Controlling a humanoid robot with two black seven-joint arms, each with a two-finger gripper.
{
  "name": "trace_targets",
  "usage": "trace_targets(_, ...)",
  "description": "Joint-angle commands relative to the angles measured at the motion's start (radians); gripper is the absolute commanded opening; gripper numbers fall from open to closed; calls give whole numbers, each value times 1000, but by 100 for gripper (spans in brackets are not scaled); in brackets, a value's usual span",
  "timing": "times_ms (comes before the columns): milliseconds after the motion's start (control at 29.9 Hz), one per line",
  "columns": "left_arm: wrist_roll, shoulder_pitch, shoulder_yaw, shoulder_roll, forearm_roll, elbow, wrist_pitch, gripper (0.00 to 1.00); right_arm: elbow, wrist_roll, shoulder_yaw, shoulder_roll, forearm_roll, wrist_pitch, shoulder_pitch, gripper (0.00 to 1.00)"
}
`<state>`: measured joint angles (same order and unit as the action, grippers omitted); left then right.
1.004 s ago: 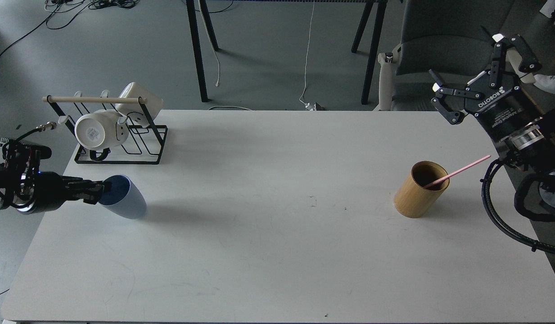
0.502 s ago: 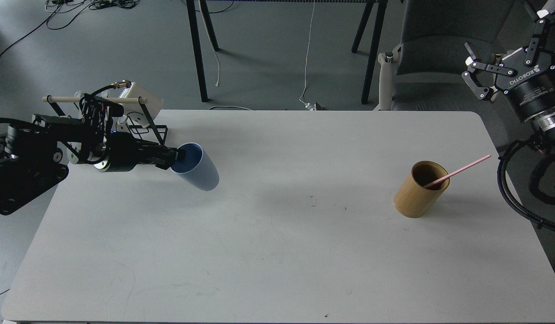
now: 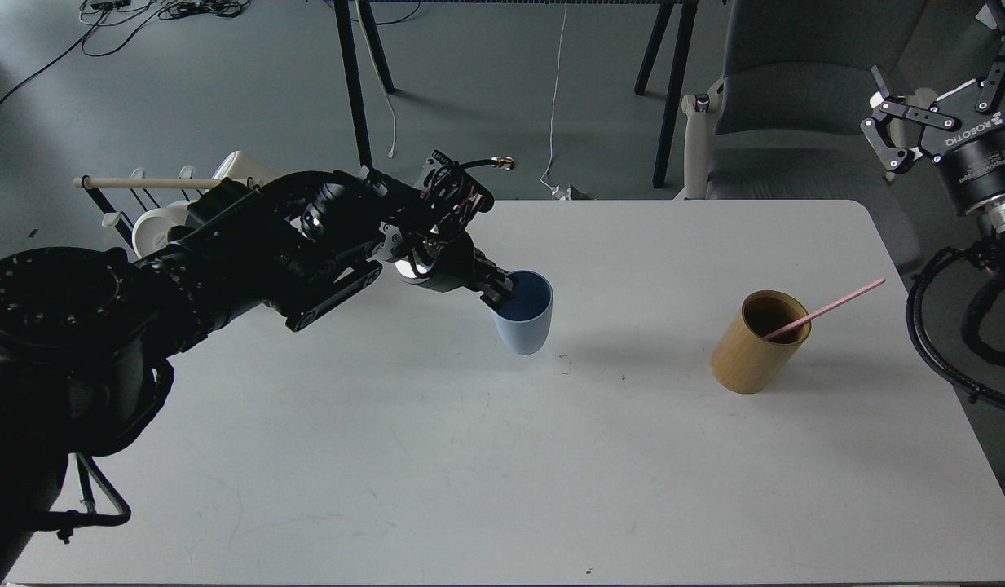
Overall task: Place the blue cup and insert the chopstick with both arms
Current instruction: 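Carry the blue cup toward the table center and set it down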
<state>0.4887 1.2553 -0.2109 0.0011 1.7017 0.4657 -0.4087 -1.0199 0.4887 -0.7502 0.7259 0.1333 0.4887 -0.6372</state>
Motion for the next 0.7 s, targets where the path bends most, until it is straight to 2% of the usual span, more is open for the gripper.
trace_targets(0,0,0,-30,-1,-1,-16,-1,5,3,0,0,-2,0,0,2,99)
trace_targets(301,0,-11,-51,-1,-1,-53,2,7,4,0,0,-8,0,0,7,99)
trace_targets(669,0,-19,-50,-1,-10,-10,-15,9,11,0,2,-8,0,0,17,99)
